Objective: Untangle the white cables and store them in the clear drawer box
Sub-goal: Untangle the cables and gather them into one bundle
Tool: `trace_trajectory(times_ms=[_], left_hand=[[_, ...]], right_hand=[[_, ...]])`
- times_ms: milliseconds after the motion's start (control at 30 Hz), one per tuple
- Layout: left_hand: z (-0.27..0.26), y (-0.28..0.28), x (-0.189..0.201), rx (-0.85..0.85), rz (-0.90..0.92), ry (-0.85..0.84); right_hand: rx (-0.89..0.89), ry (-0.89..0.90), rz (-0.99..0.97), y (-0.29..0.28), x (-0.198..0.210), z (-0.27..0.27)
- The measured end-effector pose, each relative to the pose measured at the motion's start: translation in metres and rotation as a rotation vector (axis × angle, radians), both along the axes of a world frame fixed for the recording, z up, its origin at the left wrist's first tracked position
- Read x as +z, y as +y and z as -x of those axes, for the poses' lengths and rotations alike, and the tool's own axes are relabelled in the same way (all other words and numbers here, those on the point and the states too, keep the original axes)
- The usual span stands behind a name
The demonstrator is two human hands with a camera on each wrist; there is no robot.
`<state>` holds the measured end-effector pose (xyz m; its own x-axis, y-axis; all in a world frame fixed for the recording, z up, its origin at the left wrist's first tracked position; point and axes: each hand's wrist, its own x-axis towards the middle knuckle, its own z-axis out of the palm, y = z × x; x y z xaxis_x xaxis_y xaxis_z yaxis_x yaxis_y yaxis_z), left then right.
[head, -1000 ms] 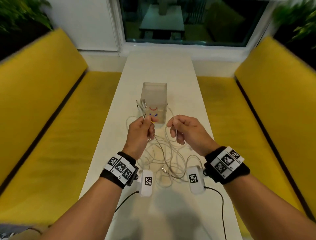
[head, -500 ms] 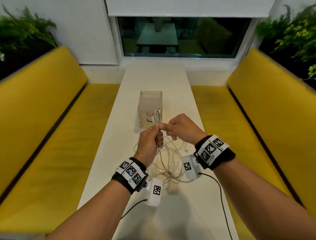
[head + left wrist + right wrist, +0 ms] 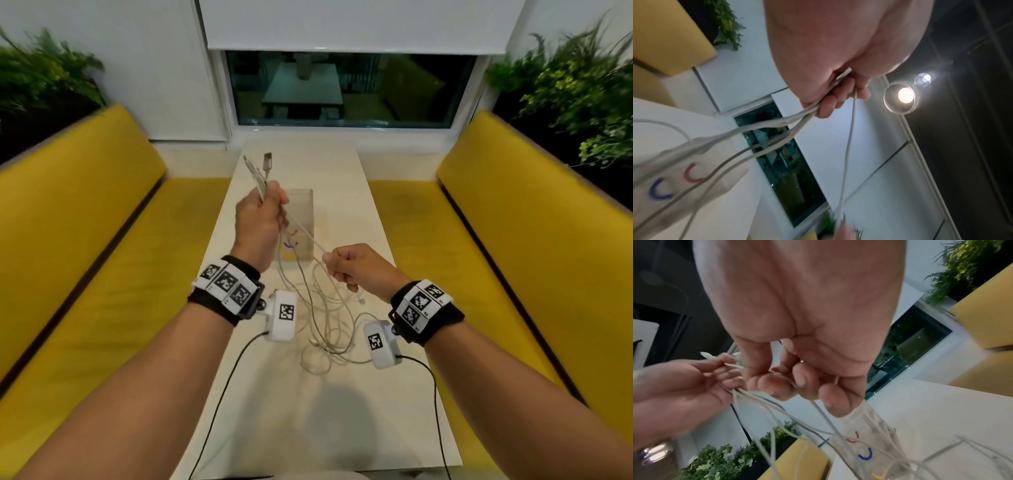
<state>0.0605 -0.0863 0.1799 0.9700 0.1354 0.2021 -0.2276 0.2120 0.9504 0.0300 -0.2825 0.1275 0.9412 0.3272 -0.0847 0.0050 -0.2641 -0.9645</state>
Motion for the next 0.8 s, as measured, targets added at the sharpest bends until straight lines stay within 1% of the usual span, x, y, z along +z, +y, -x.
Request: trace_trajectory(times_ms=[100,267,400,567,633,700,800], left_hand=[[-0.001,0.016,0.026,0.05,0.045,-0.046],[-0.005,0.05,0.07,0.119,0.151,-0.142],[0.0,0.06,0.083,0.154,0.22,-0.194],[0.003,0.065,0.083,0.202,0.297,-0.237],[0.004,0.066,0.087,0.203,0.313,-0.263],[0.006,0.066,0.09,0.206,0.308,-0.276],[0.007,0.063,0.09,0.209,0.314,-0.265]], right_hand=[[0.012,0.044,0.02,-0.006,-0.017,0.002],[-0.01,0.102,0.19,-0.02,-0.062,0.008],[-0.05,0.146,0.32,-0.033,-0.087,0.008],[-0.071,0.088,0.412,-0.041,-0.086,-0.002],[-0.13,0.085,0.463,-0.051,-0.087,-0.006],[-0.218,0.087,0.474,-0.061,-0.088,-0.01],[-0.302,0.102,0.528,-0.068,-0.084,-0.012]])
